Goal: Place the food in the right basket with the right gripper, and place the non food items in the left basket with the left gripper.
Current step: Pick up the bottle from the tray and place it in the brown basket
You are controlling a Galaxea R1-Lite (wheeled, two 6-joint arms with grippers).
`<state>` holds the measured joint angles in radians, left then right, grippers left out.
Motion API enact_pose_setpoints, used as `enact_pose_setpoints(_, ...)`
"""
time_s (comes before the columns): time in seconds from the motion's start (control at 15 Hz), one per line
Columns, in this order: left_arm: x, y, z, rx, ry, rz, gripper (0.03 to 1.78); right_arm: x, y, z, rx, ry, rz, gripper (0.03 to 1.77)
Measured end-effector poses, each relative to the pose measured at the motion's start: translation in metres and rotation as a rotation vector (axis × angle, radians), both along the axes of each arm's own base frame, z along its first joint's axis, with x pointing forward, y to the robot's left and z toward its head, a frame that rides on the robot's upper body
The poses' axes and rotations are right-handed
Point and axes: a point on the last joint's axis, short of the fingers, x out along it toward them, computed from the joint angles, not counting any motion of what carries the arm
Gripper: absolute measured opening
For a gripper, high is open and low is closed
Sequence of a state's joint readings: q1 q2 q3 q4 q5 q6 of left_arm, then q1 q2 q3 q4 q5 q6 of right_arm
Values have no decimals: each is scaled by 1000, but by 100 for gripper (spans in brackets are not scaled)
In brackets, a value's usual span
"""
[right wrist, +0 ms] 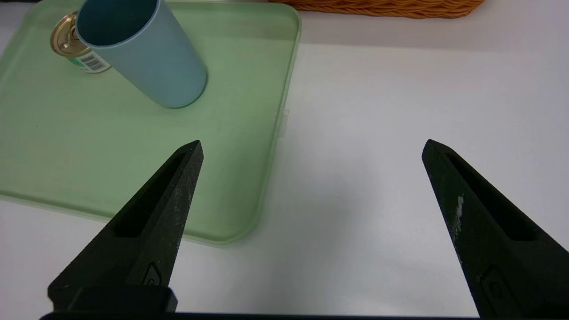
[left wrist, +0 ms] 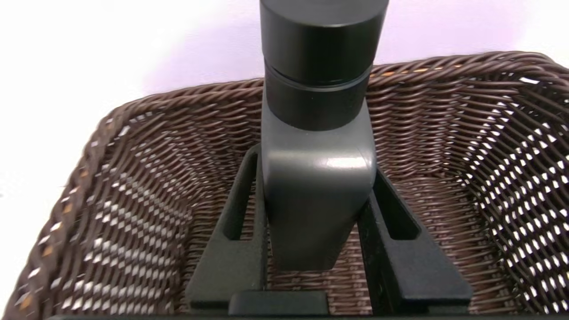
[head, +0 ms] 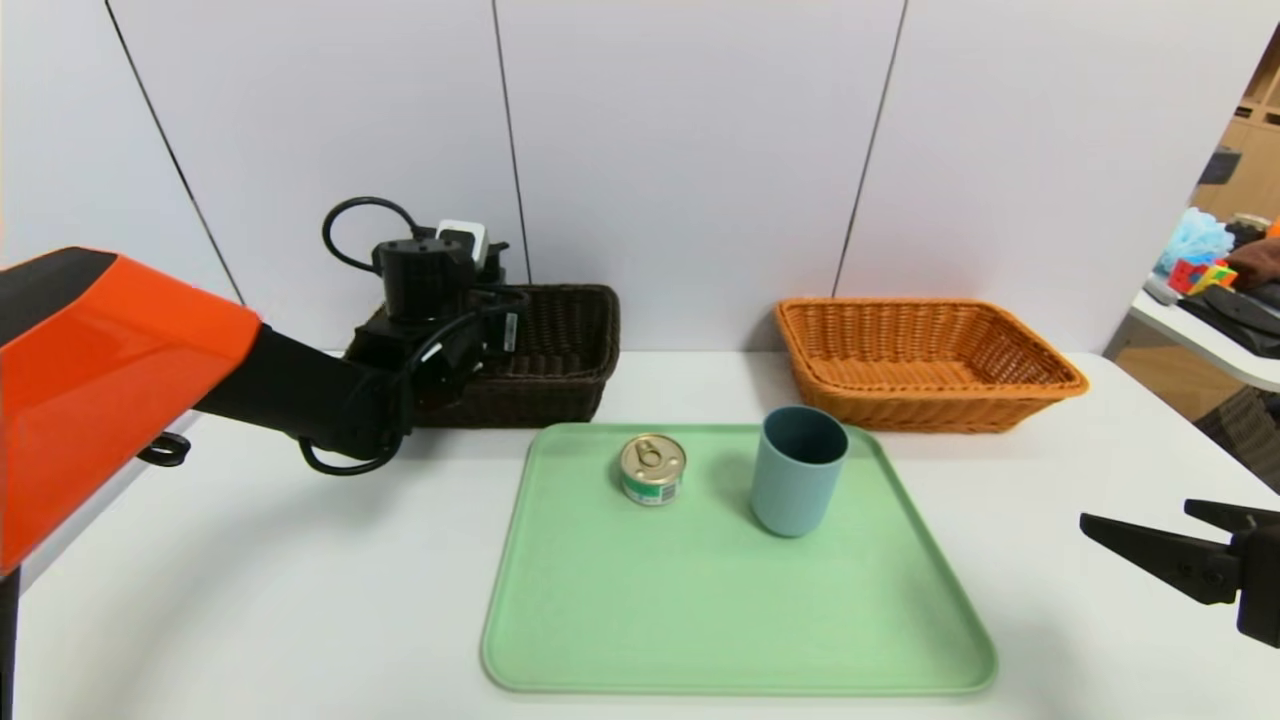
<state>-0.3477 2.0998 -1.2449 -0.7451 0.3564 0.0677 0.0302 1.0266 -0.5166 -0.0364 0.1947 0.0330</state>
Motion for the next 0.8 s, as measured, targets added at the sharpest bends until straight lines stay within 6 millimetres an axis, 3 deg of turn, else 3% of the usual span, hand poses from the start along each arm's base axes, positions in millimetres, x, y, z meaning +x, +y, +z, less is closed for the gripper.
enact_pose_setpoints(0.8,3,0,-8,14,47,5,59,0,0,-2,0,6,0,170)
